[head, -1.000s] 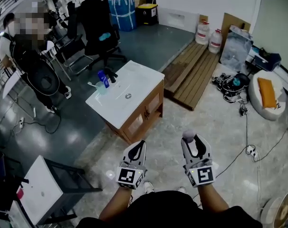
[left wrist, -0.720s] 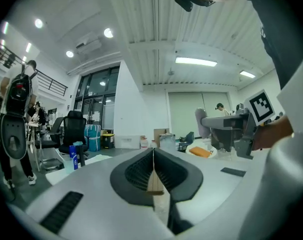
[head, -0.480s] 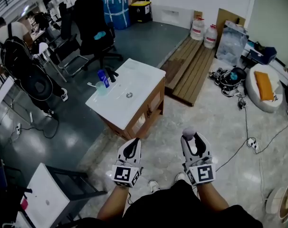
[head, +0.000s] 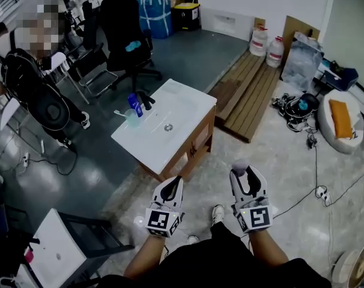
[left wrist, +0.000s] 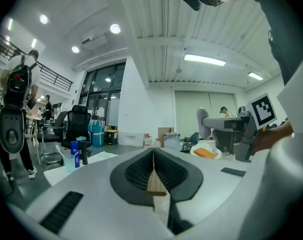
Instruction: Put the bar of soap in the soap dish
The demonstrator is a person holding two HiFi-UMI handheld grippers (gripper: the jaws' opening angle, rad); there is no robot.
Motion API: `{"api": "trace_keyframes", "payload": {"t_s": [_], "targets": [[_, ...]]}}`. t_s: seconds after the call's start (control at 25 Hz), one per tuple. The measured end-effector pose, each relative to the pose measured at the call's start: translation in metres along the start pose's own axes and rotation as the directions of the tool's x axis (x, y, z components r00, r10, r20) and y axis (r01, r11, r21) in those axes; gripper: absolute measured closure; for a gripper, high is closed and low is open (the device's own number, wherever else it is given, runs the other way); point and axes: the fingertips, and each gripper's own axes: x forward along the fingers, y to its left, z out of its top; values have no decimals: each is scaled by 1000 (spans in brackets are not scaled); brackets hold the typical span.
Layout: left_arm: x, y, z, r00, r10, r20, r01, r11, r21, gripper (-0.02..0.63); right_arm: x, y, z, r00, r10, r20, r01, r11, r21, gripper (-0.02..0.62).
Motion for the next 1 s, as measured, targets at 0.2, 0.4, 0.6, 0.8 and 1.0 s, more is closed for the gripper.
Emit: {"api": "trace_keyframes", "payload": {"t_s": [0.2,0.4,0.6,0.8,1.0], "targets": [[42,26,7,999,53,-2,-53,999,2,583,47,-25,-9,1000,24,1,-24,1000,15,407],[84,40,9,996,93,-15,-93,996,-5,583,88,-52,-18,998,61,-11,-61,998,23,407],[122,44,12,992,123,-27,-124,992,-12,583,119,-80,-23,996,92,-15,-92,996,21,407],[154,43,13,991,129,-32,-130,992,-8,583,141,-107,-31,995,100,-16,-100,994,34,407],[179,47,15,989,145,-38,-145,989,13,583,161,-125,-35,993,116,-12,-116,992,41,407]]}}
